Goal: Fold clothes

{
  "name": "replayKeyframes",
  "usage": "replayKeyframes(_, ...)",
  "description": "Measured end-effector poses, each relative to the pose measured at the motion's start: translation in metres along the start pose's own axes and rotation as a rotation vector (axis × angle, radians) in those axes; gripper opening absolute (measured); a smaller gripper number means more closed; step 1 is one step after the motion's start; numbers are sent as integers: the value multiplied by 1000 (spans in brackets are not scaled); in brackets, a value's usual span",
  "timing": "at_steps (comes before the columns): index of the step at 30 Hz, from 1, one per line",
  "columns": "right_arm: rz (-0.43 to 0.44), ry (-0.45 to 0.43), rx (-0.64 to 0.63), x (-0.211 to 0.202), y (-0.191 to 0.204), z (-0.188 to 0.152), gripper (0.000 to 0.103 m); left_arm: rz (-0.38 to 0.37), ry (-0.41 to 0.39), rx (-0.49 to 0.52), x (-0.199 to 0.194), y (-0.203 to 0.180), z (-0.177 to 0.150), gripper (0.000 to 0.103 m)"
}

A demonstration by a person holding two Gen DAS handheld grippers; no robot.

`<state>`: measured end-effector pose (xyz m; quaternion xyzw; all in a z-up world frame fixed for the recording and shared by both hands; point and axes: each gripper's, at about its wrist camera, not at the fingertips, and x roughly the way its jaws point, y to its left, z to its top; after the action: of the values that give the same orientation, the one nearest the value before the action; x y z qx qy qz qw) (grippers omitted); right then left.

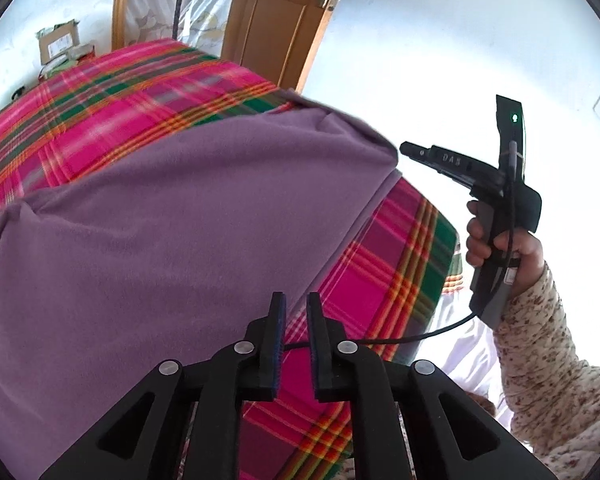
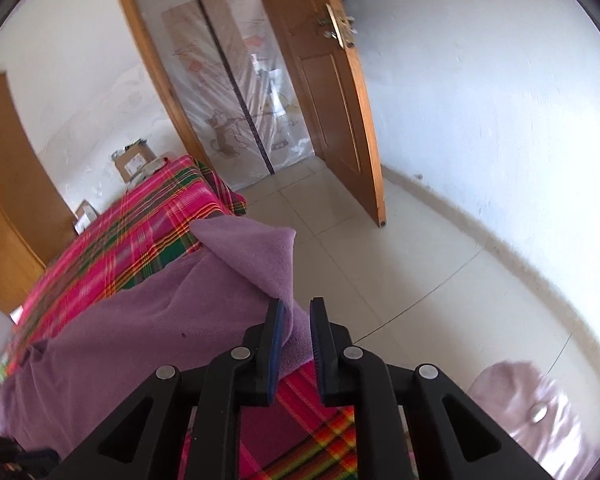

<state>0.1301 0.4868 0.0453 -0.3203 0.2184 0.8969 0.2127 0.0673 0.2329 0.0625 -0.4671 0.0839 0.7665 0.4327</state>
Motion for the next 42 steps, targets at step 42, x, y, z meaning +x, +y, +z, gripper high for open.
replayKeyframes(42,46,75,-165,79,49,61,5,-7,76,-82,38,17,5,19)
